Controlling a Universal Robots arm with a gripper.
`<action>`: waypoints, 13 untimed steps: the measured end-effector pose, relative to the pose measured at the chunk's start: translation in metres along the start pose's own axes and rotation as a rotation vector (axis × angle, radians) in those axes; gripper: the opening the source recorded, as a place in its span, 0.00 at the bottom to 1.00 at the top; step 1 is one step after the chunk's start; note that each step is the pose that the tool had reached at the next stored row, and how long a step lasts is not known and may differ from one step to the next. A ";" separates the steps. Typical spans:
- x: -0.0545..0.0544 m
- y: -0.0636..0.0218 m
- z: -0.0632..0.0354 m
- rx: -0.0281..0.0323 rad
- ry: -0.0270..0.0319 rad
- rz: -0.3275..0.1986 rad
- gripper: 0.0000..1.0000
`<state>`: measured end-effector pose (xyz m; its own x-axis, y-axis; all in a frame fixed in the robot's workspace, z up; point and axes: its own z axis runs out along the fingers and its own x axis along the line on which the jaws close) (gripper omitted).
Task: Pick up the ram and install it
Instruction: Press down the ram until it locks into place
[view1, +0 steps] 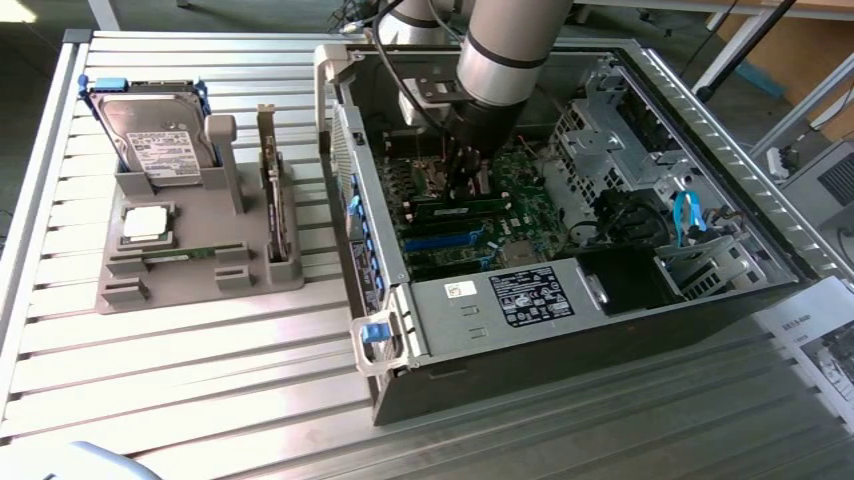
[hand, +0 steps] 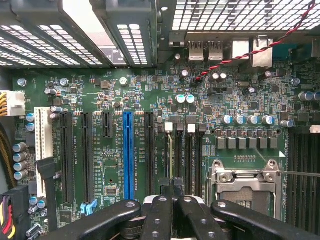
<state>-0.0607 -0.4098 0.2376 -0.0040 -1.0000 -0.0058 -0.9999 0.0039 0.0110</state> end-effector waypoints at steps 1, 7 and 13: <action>0.000 0.0000 0.0003 0.0000 0.0000 0.000 0.10; 0.000 0.0000 0.0022 -0.0001 0.0004 0.000 0.10; 0.000 0.0000 0.0032 -0.0002 0.0003 0.000 0.10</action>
<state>-0.0607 -0.4098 0.2344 -0.0040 -1.0000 -0.0055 -0.9999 0.0039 0.0111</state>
